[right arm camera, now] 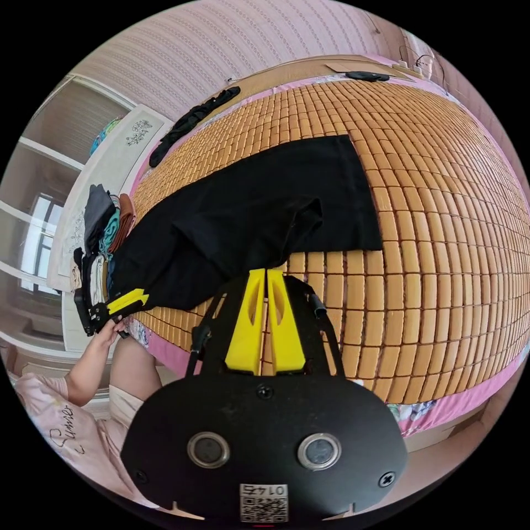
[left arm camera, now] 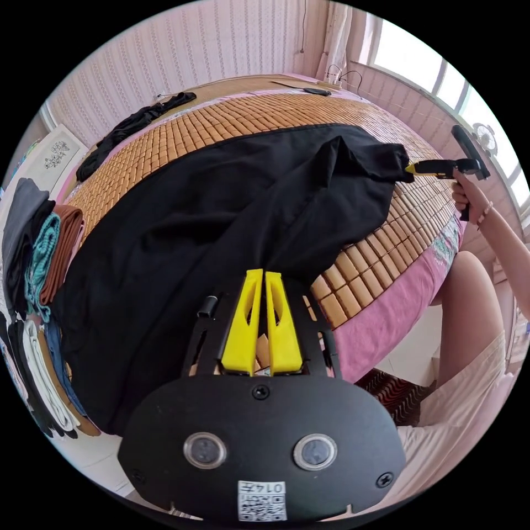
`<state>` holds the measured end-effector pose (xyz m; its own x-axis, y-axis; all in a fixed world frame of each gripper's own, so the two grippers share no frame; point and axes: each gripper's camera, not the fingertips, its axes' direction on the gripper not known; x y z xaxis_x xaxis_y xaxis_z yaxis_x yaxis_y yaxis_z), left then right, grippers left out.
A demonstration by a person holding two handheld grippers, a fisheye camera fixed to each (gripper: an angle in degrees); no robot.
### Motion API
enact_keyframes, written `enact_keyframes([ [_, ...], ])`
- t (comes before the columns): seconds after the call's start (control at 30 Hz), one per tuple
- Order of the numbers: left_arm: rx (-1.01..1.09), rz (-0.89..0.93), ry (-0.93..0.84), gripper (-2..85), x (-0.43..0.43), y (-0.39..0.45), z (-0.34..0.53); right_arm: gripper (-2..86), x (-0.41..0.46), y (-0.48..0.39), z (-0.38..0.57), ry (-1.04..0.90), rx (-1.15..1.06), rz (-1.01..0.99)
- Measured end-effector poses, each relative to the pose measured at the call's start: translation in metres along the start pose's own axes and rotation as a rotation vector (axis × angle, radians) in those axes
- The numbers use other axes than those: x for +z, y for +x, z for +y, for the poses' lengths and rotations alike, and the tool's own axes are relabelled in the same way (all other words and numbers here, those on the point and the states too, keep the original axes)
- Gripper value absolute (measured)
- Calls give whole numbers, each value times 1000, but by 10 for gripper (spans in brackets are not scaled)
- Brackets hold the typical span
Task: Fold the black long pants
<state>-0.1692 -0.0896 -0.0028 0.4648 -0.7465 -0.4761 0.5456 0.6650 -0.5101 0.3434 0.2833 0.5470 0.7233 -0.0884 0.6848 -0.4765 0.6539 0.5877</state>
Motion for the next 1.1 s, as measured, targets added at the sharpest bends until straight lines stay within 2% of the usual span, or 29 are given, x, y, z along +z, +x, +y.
enact_keyframes([
  [0.03, 22, -30, 15, 4, -5, 2, 0, 1, -10, 2, -3, 30, -23, -32],
  [0.17, 84, -27, 89, -7, -29, 7, 9, 0, -75, 6, -2, 216, -155, -176],
  [0.3, 192, 69, 142, -5, -51, 16, 33, -1, -123, 19, 34, 279, -237, -150],
  [0.37, 207, 200, 117, 4, -52, 18, 51, -1, -129, 46, 69, 203, -157, -73],
  [0.43, 197, 285, 116, 14, -51, 20, 62, 0, -119, 74, 96, 99, -50, -99],
  [0.53, 202, 323, 51, 33, -44, 26, 68, 3, -87, 109, 132, -94, 136, -89],
  [0.63, 227, 290, 39, 46, -45, 32, 65, 9, -70, 114, 141, -159, 206, 70],
  [0.8, 190, 222, 84, 52, -49, 27, 49, 56, -75, 104, 111, -24, 208, 122],
  [0.93, 82, 141, 75, 56, -27, 18, 29, 99, -59, 96, 70, 45, 180, 162],
  [1.0, 31, 117, 59, 56, -13, 16, 21, 97, -42, 97, 54, 31, 188, 221],
  [1.03, 13, 104, 43, 55, -2, 17, 16, 75, -28, 99, 46, -12, 206, 247],
  [1.1, 9, 81, -25, 50, 16, 22, 9, 25, -30, 92, 41, 32, 199, 365],
])
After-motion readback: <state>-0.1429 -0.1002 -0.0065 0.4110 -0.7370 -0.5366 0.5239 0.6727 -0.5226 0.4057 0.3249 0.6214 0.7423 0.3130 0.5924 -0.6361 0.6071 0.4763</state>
